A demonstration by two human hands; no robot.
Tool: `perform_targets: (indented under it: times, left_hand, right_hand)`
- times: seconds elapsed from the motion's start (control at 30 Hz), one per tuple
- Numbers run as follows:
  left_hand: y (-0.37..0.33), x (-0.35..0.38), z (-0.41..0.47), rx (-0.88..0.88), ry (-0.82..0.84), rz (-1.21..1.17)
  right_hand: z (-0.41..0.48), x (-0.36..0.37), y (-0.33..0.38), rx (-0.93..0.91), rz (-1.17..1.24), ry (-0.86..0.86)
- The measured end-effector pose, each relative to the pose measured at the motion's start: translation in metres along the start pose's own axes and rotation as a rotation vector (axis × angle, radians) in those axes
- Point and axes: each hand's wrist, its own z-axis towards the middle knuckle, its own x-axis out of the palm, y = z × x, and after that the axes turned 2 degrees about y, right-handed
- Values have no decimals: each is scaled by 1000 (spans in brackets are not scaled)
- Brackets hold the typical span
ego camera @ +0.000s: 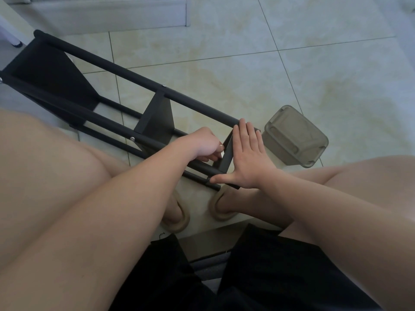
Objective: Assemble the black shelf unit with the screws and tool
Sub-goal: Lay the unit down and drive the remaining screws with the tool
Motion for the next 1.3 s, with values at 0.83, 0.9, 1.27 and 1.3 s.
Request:
perform_targets:
  times: [0.83,0.9,1.27,1.3]
  left_hand:
    - [-10,-11,-13,-45,115,251]
    - [-11,-12,-15,-49,117,283]
    - [-7,-20,-16,10,188,511]
    - [-7,-20,-16,25,200,541]
  right_hand:
    - [2,3,-3,-7,0,-9]
    - [3,3,-3,-9,4,-12]
    - [3,5,-4,-7,13,-7]
    - [3,5,-4,-7,15,-7]
